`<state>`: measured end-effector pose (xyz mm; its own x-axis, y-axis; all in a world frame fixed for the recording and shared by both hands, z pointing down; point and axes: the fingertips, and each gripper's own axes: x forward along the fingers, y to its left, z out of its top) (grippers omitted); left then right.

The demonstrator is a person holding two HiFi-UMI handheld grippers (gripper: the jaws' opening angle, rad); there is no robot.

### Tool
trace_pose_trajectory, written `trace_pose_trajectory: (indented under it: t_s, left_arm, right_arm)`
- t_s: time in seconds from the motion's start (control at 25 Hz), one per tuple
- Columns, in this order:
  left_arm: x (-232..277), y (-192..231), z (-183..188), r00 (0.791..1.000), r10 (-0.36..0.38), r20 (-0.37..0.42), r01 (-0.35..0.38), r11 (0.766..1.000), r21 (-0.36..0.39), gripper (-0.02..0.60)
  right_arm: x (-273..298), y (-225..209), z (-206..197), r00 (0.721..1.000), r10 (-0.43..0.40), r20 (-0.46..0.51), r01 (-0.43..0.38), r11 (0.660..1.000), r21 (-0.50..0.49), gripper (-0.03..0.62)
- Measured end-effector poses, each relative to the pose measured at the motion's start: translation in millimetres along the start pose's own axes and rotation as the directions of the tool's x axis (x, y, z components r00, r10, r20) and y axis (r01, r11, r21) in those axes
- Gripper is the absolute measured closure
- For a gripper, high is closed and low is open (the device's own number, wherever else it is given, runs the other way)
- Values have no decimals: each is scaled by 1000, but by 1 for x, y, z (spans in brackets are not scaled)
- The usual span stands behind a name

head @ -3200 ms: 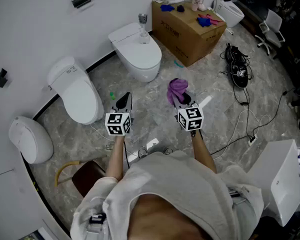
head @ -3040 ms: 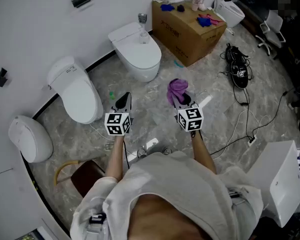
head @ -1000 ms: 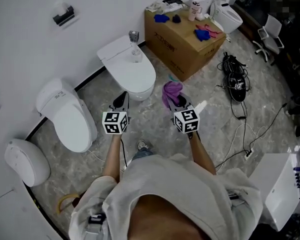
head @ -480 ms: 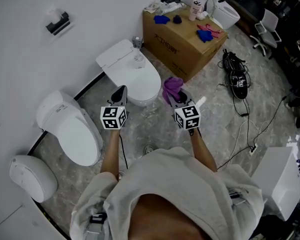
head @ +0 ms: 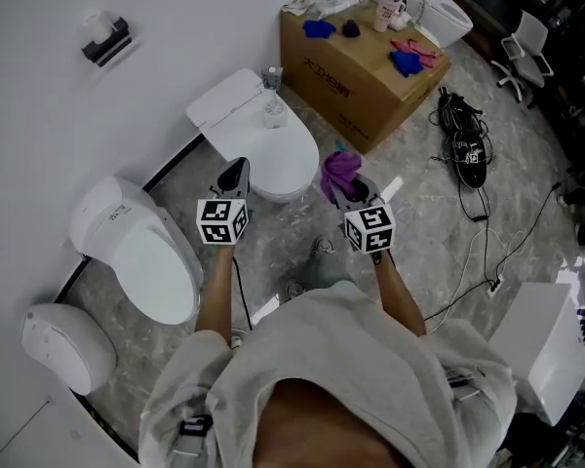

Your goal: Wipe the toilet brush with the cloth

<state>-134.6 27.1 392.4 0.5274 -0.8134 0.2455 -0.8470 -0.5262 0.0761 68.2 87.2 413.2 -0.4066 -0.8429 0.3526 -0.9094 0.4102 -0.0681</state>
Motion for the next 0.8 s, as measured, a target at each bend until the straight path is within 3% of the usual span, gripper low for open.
trace_pose_trajectory:
  t_s: [0.32, 0.8]
  left_arm:
    - [45, 26, 5, 999, 37, -16, -36, 999, 12, 561]
    - [161, 80, 37, 993, 108, -54, -107, 994, 27, 561]
  right_arm:
    - [51, -20, -2, 998, 62, -27, -62, 998, -5, 473]
    - [160, -75, 25, 982, 179, -64, -180, 984, -5, 473]
